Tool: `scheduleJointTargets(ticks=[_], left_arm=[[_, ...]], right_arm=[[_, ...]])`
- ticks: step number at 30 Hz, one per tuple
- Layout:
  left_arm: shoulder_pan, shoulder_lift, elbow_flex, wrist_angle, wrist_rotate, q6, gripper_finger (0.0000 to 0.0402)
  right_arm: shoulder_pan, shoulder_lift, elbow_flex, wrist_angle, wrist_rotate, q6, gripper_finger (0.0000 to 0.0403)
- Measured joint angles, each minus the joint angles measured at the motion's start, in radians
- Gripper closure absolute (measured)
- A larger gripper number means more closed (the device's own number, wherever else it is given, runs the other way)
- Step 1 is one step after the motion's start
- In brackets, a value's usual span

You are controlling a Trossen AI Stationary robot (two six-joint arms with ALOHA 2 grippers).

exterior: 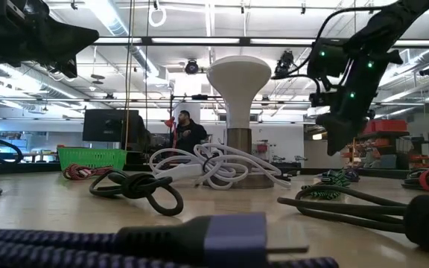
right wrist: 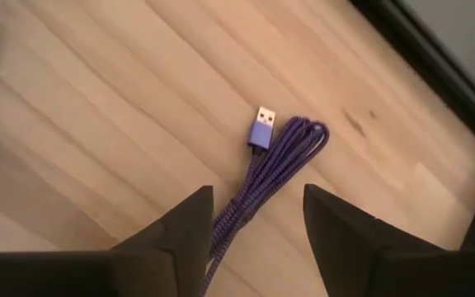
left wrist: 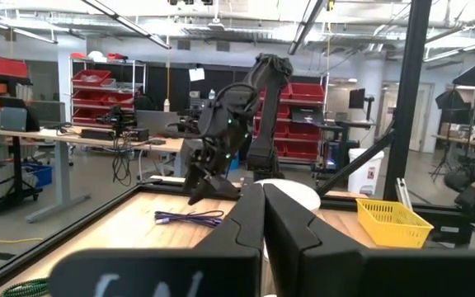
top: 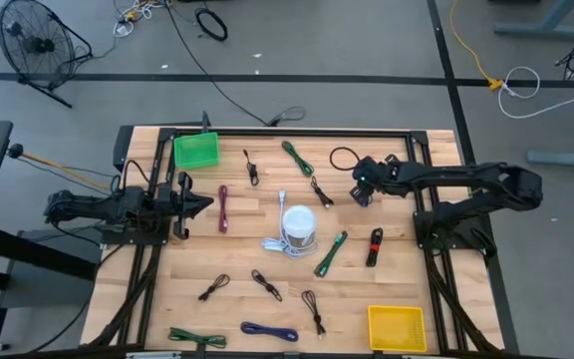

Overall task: Pick & Place USB Port
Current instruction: Put the blue black charger cable into the yellow basket

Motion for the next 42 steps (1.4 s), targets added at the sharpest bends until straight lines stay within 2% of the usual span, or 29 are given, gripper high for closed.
scheduleJointTargets(ticks=[13,20,32,37,42], left_arm=[[0.0,0.0,0.0,0.0,0.0,0.0,0.0394],[0.0,0.0,0.0,0.0,0.0,-0.001,0.0394],[0.0,0.0,0.0,-0.001,0.0,0.0,0.0394],[0.0,0.0,0.0,-0.001,0.0,0.0,0.0394],[0.0,0.0,0.0,-0.001,0.0,0.0,0.0394]], right_arm=[[-0.003,0.038,-0.007,0.019,0.001,0.098,0.0141],[-0.003,0.038,-0.01,0.022,-0.01,0.137,0.0123],[-0.003,0.038,-0.189,0.256,-0.103,0.15,0.0131],[-0.002,0.034,-0.235,0.3,-0.102,0.187,0.014],[-0.002,0.034,-0.241,0.303,-0.128,0.232,0.0179]])
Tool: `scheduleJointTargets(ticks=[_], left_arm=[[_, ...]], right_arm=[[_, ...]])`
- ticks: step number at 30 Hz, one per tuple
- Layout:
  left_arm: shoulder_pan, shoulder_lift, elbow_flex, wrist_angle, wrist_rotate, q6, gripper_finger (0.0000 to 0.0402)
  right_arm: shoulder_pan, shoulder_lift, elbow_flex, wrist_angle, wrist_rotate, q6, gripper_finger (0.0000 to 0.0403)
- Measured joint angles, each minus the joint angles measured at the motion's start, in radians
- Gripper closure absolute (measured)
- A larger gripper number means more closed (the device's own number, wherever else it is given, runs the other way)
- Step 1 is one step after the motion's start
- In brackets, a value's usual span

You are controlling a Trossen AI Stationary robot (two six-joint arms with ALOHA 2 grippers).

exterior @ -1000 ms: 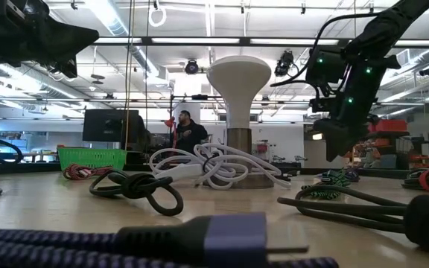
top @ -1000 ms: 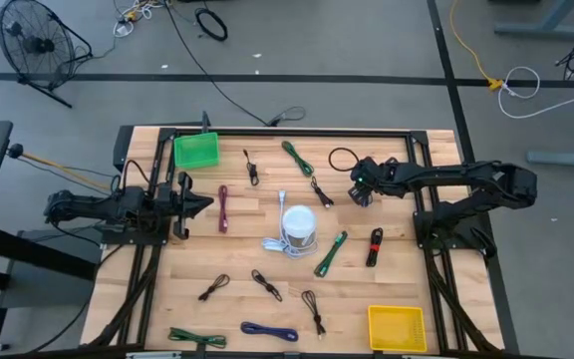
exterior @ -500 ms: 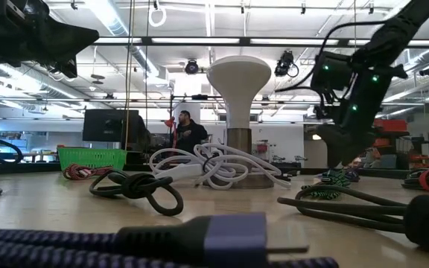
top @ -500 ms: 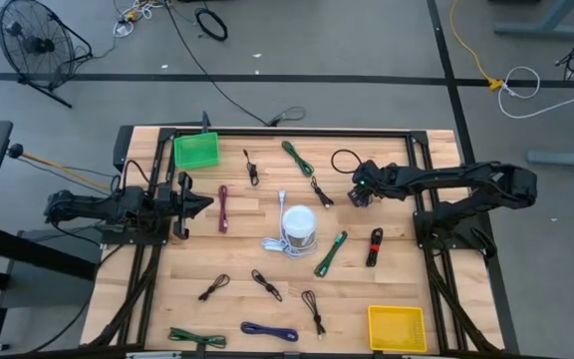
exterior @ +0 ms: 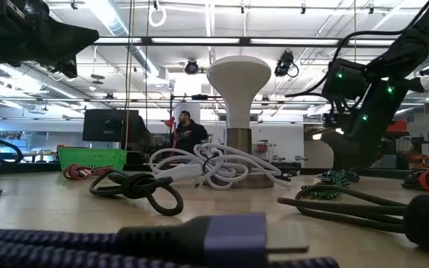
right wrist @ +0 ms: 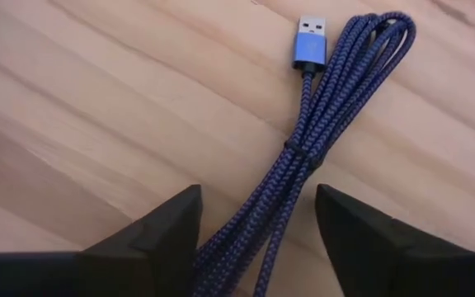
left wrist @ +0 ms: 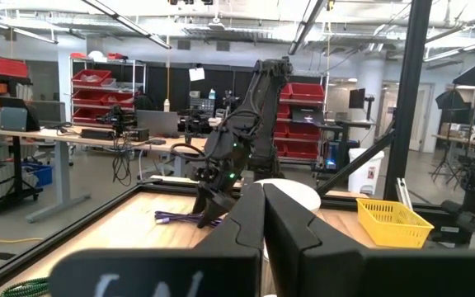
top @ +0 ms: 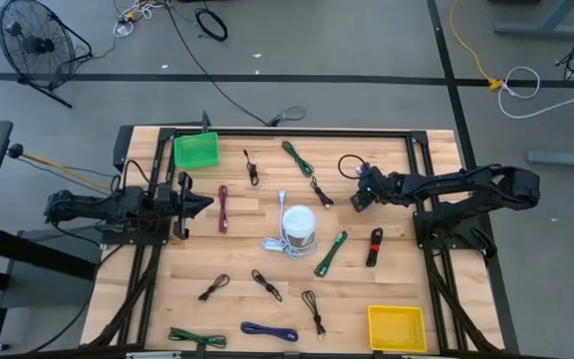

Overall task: Pick & Place USB Port
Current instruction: Put the blue black charger cable into the yellow basket

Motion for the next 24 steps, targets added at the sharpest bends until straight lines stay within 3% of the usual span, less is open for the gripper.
scheduleJointTargets(ticks=[4,9,17,24], left_arm=[[0.0,0.0,0.0,0.0,0.0,0.0,0.0394],[0.0,0.0,0.0,0.0,0.0,0.0,0.0394],[0.0,0.0,0.0,0.0,0.0,0.0,0.0394],[0.0,0.0,0.0,0.0,0.0,-0.001,0.0394]], right_arm=[[0.0,0.001,-0.001,0.009,-0.019,0.014,0.0256],[0.001,0.001,-0.002,0.007,-0.021,0.01,0.0381],[0.0,0.001,0.011,-0.005,-0.027,0.004,0.0393],[0.0,-0.016,0.11,-0.107,-0.044,-0.064,0.0393]])
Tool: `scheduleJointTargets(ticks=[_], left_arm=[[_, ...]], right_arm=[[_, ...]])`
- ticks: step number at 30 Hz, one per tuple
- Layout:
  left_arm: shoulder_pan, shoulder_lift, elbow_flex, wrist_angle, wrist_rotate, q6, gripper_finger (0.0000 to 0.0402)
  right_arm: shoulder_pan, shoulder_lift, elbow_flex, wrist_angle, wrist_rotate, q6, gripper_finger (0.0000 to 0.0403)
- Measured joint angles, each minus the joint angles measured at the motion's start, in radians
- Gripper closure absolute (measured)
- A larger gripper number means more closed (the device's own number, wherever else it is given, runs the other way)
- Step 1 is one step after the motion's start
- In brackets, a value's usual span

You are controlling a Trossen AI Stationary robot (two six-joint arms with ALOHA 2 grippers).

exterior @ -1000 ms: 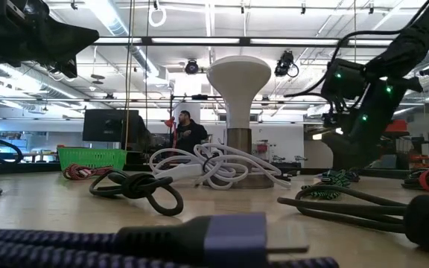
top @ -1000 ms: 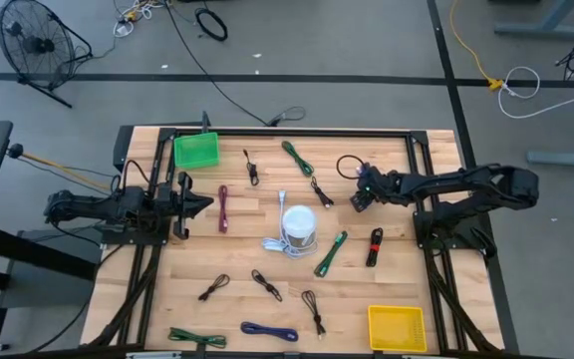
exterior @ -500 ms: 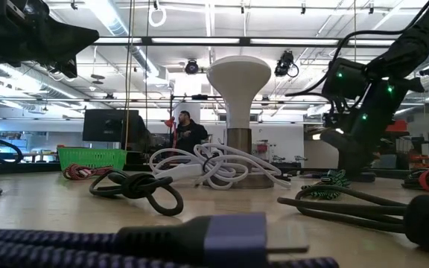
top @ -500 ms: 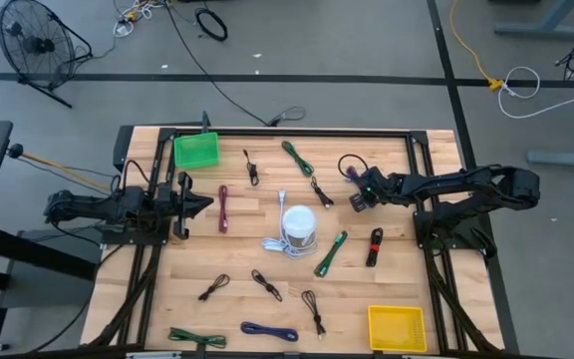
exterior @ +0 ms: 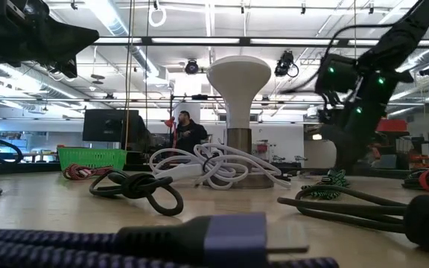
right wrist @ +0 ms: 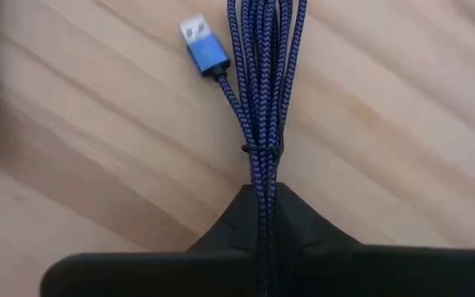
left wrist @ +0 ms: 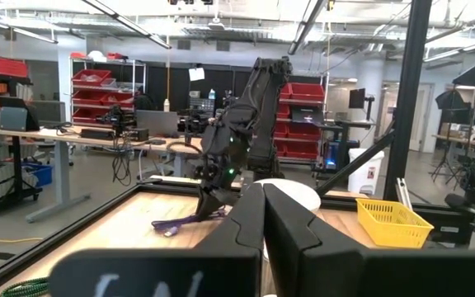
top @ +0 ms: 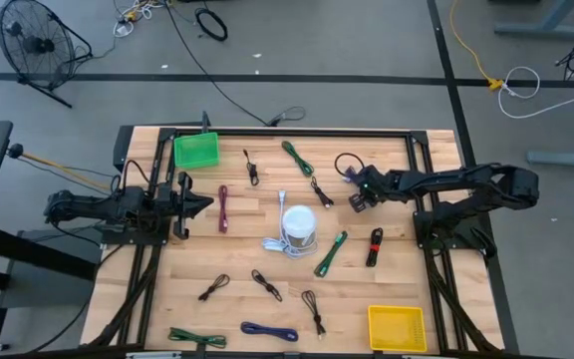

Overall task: Pick & Place USB Port
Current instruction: Put the blue black charger cable into the yellow basket

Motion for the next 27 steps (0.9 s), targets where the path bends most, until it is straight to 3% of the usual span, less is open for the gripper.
scheduleJointTargets(ticks=[15,21,27], left_arm=[[0.0,0.0,0.0,0.0,0.0,0.0,0.0394],[0.0,0.0,0.0,-0.001,0.0,0.001,0.0394],[0.0,0.0,0.0,0.0,0.0,0.001,0.0394]], right_arm=[[0.092,-0.03,0.343,-0.35,0.051,-0.089,0.0393],[0.269,-0.081,0.498,-0.607,0.051,0.005,0.0393],[0.521,-0.172,0.552,-0.702,0.05,0.208,0.0393]])
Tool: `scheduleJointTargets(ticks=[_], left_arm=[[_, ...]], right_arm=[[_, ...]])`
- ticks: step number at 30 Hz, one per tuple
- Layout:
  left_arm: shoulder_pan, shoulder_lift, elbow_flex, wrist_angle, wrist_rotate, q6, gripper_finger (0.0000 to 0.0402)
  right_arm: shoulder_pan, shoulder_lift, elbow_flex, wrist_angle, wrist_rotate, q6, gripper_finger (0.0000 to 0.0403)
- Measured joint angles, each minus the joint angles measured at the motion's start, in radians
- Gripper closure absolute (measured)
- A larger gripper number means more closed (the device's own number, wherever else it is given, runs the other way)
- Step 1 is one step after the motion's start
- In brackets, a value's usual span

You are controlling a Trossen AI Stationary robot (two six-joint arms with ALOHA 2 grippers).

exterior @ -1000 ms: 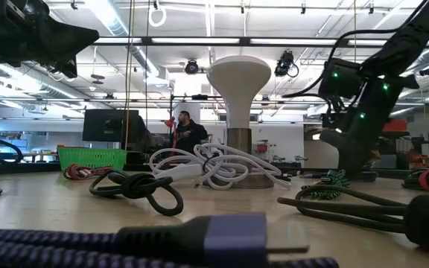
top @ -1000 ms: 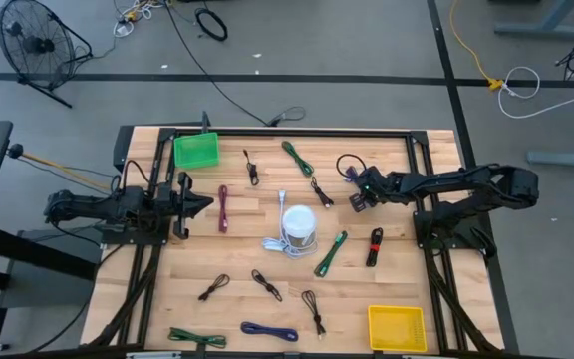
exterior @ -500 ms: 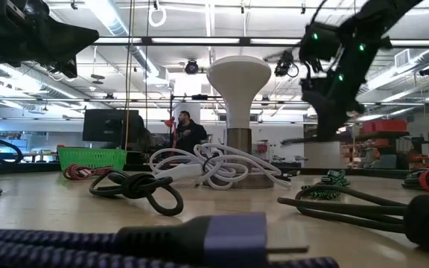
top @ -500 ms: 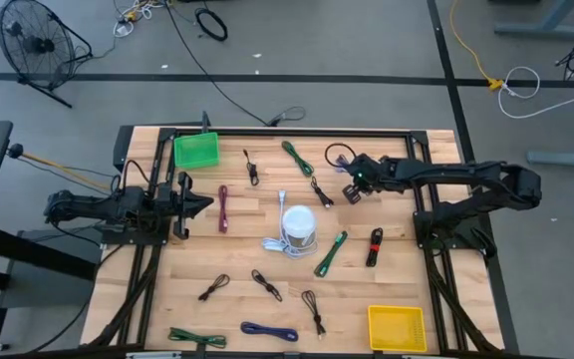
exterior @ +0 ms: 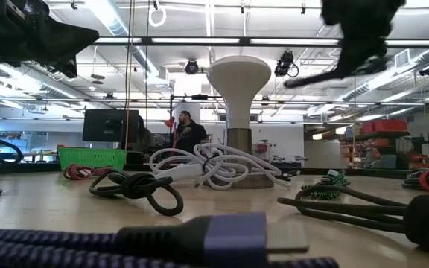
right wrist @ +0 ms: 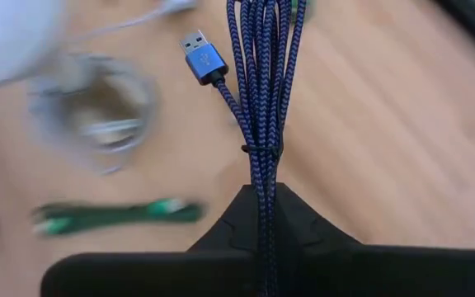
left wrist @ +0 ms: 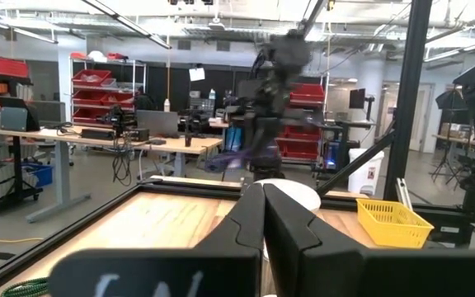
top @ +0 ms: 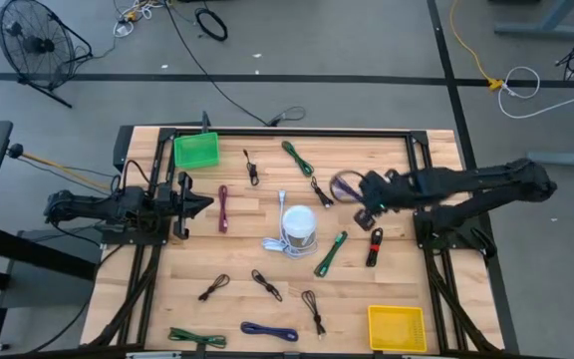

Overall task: Pick & Place USB Port
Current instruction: Put the blue black charger cable into the yellow basket

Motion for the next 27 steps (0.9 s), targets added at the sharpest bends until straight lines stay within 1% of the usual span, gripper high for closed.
scheduleJointTargets(ticks=[4,7,13,16,22,27], left_arm=[[0.0,0.0,0.0,0.0,0.0,0.0,0.0394],[0.0,0.0,0.0,0.0,0.0,0.0,0.0394],[0.0,0.0,0.0,0.0,0.0,-0.032,0.0394],[0.0,0.0,0.0,0.0,0.0,-0.045,0.0394],[0.0,0.0,0.0,0.0,0.0,-0.045,0.0394],[0.0,0.0,0.0,0.0,0.0,-0.044,0.0394]], right_arm=[[0.179,-0.041,0.001,-0.021,0.0,0.168,0.0393],[0.311,-0.038,0.001,-0.023,-0.017,0.289,0.0393],[0.57,0.018,0.001,0.017,-0.019,0.565,0.0393],[0.686,0.061,0.001,0.067,-0.019,0.666,0.0393],[0.87,0.154,0.001,0.088,0.049,0.942,0.0393],[0.98,0.245,0.001,0.076,0.047,1.152,0.0393]])
